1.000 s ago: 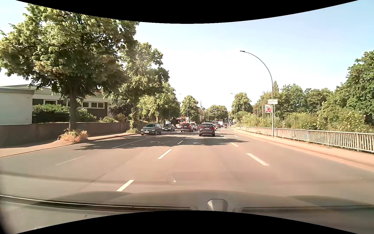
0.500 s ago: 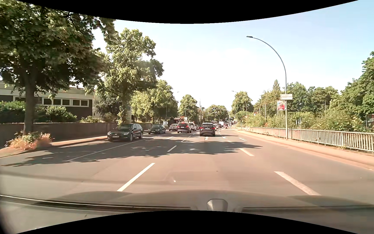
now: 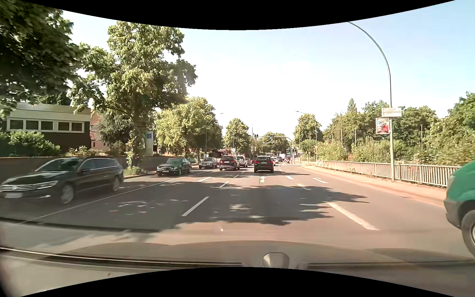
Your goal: Follow the waypoints while adhering to traffic rules and regulations
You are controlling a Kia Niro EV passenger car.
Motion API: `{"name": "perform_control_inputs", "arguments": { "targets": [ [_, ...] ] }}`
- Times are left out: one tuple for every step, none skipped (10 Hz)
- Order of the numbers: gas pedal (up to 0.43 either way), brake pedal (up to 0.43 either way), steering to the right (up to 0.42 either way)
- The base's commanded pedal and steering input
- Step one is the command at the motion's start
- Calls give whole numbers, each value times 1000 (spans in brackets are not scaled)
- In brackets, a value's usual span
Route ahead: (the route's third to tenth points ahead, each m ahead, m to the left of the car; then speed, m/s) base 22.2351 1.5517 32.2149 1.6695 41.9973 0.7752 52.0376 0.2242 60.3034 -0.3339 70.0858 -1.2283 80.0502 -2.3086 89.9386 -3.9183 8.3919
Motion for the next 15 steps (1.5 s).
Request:
{"name": "perform_control_inputs", "arguments": {
  "targets": [
    [0,6,11],
    [0,6,11],
    [0,6,11],
    [0,6,11],
    [0,6,12],
    [0,6,12],
    [0,6,11],
    [0,6,12],
    [0,6,12],
    [0,6,12],
    [0,6,12],
    [0,12,12],
    [0,6,12],
    [0,6,13],
    [0,6,13]
  ]
}}
